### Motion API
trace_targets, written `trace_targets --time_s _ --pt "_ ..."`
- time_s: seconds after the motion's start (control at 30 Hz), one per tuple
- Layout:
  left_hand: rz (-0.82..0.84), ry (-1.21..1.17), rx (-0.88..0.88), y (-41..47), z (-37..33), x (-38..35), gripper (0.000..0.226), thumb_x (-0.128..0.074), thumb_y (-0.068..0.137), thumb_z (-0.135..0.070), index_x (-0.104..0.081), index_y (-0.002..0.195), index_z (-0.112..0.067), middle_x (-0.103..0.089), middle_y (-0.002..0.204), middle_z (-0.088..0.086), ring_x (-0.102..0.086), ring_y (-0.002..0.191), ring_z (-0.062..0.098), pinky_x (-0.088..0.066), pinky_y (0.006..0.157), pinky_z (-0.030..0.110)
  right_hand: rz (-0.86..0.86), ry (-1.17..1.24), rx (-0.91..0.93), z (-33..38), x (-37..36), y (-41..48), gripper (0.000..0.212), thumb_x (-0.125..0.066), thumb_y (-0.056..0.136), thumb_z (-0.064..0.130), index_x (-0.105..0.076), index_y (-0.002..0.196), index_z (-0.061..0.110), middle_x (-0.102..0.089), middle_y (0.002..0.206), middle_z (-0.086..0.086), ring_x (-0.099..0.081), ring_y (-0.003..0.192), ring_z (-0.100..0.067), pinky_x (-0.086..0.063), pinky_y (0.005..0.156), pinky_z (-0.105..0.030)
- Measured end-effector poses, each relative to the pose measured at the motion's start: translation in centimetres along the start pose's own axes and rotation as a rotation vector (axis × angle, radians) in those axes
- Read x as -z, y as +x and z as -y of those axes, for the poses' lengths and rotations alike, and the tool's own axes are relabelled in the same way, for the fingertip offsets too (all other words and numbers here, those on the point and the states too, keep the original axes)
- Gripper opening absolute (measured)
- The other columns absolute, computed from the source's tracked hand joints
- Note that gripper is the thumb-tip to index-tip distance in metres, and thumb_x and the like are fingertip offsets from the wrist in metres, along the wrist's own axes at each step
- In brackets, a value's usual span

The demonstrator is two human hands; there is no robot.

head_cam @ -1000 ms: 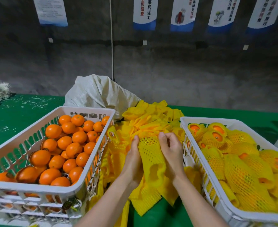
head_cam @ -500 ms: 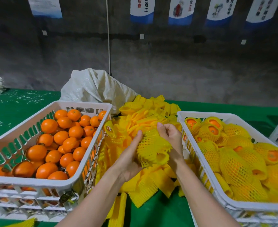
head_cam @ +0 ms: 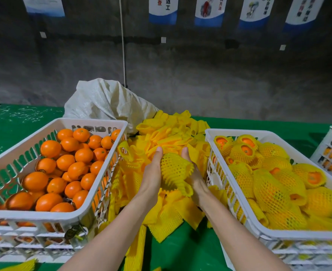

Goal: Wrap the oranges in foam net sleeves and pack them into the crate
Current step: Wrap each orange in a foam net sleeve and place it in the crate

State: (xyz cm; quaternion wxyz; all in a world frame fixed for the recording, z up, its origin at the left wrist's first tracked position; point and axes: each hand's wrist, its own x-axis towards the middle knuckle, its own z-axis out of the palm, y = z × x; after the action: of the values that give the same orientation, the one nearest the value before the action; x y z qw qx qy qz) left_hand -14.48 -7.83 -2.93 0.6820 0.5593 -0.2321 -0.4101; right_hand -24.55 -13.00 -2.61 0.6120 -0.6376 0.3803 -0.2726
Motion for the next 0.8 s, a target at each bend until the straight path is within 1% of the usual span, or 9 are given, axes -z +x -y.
trace_targets --time_s 0.1,0.17,0.23,0.3,0.4,0.47,0.53,0.67,0.8 --pt "-0.164 0.287 -0.343 0.2 0.8 0.2 0.055 -0.040 0.090 -0.061 -0.039 0.054 -0.020 -0.041 0.052 -0.003 -0.038 0.051 0.014 -0.028 0.055 0.033 -0.087 -0.003 0.051 -0.1 -0.7 0.2 0.101 -0.025 0.058 0.086 -0.055 0.129 0.022 -0.056 0.133 -0.007 -0.050 0.122 -0.027 -0.037 0.105 -0.048" --pt "-0.241 0.417 -0.505 0.6 1.2 0.2 0.056 -0.045 0.093 -0.051 -0.031 0.051 -0.018 -0.029 0.048 -0.001 -0.026 0.049 0.014 -0.019 0.053 0.034 -0.107 -0.015 0.059 -0.3 -1.2 -0.1 0.092 -0.025 0.063 0.082 -0.057 0.127 0.024 -0.057 0.132 -0.006 -0.051 0.122 -0.028 -0.037 0.105 -0.049" --pt "-0.266 0.345 -0.547 0.8 1.3 0.0 0.054 -0.053 0.094 -0.040 -0.033 0.049 -0.017 -0.027 0.047 -0.001 -0.024 0.048 0.011 -0.018 0.052 0.032 -0.100 0.186 -0.041 -0.7 -1.4 0.0 0.077 -0.034 0.066 0.077 -0.066 0.107 0.020 -0.065 0.116 -0.011 -0.059 0.108 -0.029 -0.045 0.098 -0.047" --pt "-0.247 0.076 -0.405 0.8 1.4 -0.1 0.047 -0.060 0.092 -0.030 -0.045 0.051 -0.012 -0.037 0.047 0.004 -0.034 0.047 0.014 -0.028 0.049 0.031 -0.099 0.379 -0.111 -0.9 -1.4 0.2 0.062 -0.041 0.078 0.067 -0.066 0.099 0.015 -0.068 0.106 -0.016 -0.062 0.101 -0.031 -0.049 0.093 -0.045" --pt "-0.133 -0.186 -0.139 1.0 1.7 0.1 0.034 -0.059 0.092 -0.027 -0.061 0.066 -0.005 -0.066 0.057 0.003 -0.062 0.054 0.015 -0.051 0.052 0.024 -0.093 0.560 -0.107 -1.7 -1.2 0.8 0.040 -0.041 0.092 0.051 -0.061 0.109 0.021 -0.069 0.094 -0.005 -0.064 0.088 -0.021 -0.052 0.074 -0.033" --pt "-0.094 -0.189 -0.087 1.1 1.7 0.0 0.034 -0.056 0.093 -0.029 -0.061 0.072 -0.003 -0.069 0.069 0.008 -0.065 0.067 0.022 -0.053 0.063 0.029 -0.110 0.646 -0.105 -1.9 -1.1 0.8 0.025 -0.039 0.096 0.043 -0.053 0.115 0.033 -0.064 0.093 -0.001 -0.061 0.082 -0.017 -0.049 0.064 -0.028" --pt "-0.082 -0.149 -0.088 1.2 1.6 -0.1 0.036 -0.053 0.094 -0.033 -0.059 0.076 -0.002 -0.065 0.076 0.014 -0.061 0.073 0.024 -0.051 0.069 0.032 -0.094 0.700 -0.127 -1.8 -1.2 0.7 0.026 -0.039 0.097 0.040 -0.056 0.113 0.028 -0.065 0.092 -0.003 -0.060 0.081 -0.019 -0.048 0.065 -0.030" --pt "-0.020 -0.017 -0.137 0.8 1.3 -0.2 0.046 -0.048 0.095 -0.035 -0.052 0.065 -0.001 -0.059 0.061 0.012 -0.056 0.060 0.019 -0.045 0.057 0.026 -0.094 0.706 -0.114 -1.7 -1.0 0.7 0.029 -0.043 0.096 0.033 -0.063 0.079 0.021 -0.071 0.066 0.000 -0.064 0.067 -0.016 -0.049 0.059 -0.027" --pt "0.022 0.163 -0.028 0.9 0.4 0.3 0.046 -0.056 0.088 -0.047 -0.058 0.089 -0.002 -0.058 0.090 0.017 -0.053 0.088 0.027 -0.043 0.076 0.037 -0.170 0.518 0.024 -1.8 -0.2 -0.1 0.024 -0.051 0.093 0.035 -0.070 0.087 0.021 -0.070 0.074 0.003 -0.066 0.074 -0.014 -0.052 0.063 -0.026"
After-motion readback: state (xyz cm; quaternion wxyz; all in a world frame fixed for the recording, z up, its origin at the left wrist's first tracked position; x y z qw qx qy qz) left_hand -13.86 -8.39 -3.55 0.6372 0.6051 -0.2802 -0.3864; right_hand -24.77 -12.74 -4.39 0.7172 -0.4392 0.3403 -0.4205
